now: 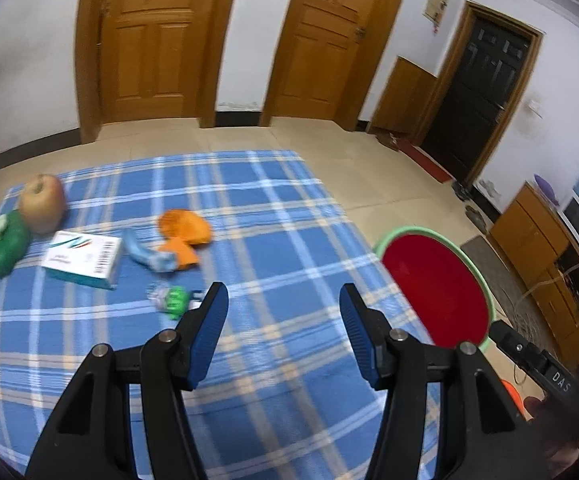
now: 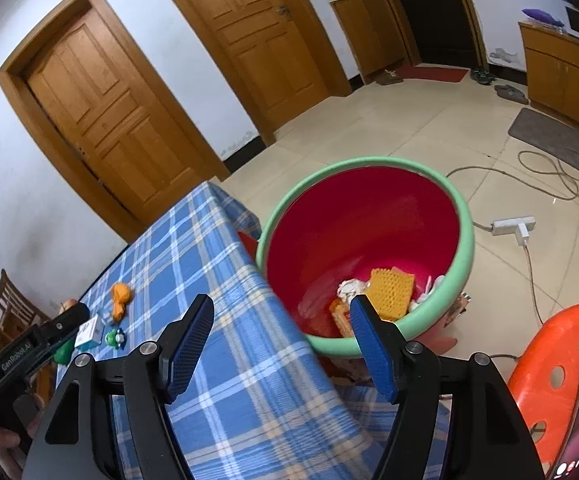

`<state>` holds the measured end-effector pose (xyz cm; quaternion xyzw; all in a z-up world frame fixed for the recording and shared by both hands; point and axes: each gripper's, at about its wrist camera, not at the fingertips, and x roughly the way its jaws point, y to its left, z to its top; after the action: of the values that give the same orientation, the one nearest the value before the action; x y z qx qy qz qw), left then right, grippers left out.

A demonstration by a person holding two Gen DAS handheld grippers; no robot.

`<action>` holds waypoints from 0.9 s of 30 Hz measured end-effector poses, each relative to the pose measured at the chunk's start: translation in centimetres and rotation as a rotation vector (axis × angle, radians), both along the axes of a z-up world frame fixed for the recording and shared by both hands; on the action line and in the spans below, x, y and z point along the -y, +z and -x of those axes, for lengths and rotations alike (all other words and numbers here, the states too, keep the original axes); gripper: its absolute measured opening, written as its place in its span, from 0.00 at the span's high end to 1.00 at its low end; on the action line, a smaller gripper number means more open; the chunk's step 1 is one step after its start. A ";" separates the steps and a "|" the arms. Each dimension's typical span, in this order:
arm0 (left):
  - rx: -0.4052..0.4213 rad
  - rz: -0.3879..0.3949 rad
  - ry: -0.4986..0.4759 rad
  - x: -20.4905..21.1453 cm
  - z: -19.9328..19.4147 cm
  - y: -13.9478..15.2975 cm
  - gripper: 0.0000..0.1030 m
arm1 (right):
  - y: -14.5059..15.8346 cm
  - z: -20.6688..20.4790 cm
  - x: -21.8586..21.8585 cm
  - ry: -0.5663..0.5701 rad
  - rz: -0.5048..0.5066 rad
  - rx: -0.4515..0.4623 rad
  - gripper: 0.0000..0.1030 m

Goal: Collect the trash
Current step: 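Move both tools back over the table toward the medicine box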

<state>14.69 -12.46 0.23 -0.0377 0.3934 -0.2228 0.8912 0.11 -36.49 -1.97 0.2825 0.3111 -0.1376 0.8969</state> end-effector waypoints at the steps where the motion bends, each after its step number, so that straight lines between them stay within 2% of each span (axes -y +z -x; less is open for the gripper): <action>1: -0.001 0.001 0.015 -0.7 -0.2 0.0 0.44 | 0.0 -0.2 -0.3 0.007 0.003 -0.003 0.30; 10: -0.008 -0.013 0.139 -6.1 -1.9 -0.4 0.44 | -0.5 -1.9 -2.5 0.055 0.011 -0.035 0.30; 17: -0.010 -0.064 0.226 -9.6 -4.0 -1.0 0.44 | -1.5 -3.2 -3.9 0.100 0.004 -0.063 0.30; 21: -0.016 -0.103 0.247 -10.6 -5.3 -1.9 0.44 | -1.9 -4.1 -4.6 0.119 -0.002 -0.079 0.30; 24: -0.027 -0.110 0.256 -11.1 -6.4 -2.7 0.38 | -2.2 -4.6 -4.9 0.127 0.001 -0.091 0.30; 27: -0.035 -0.106 0.291 -11.5 -7.6 -3.7 0.37 | -2.4 -4.9 -5.3 0.135 0.006 -0.100 0.30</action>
<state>22.24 -0.94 -3.42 -0.0513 0.4106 -0.0696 0.9077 5.04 -31.21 -4.39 0.2510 0.3736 -0.0918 0.8882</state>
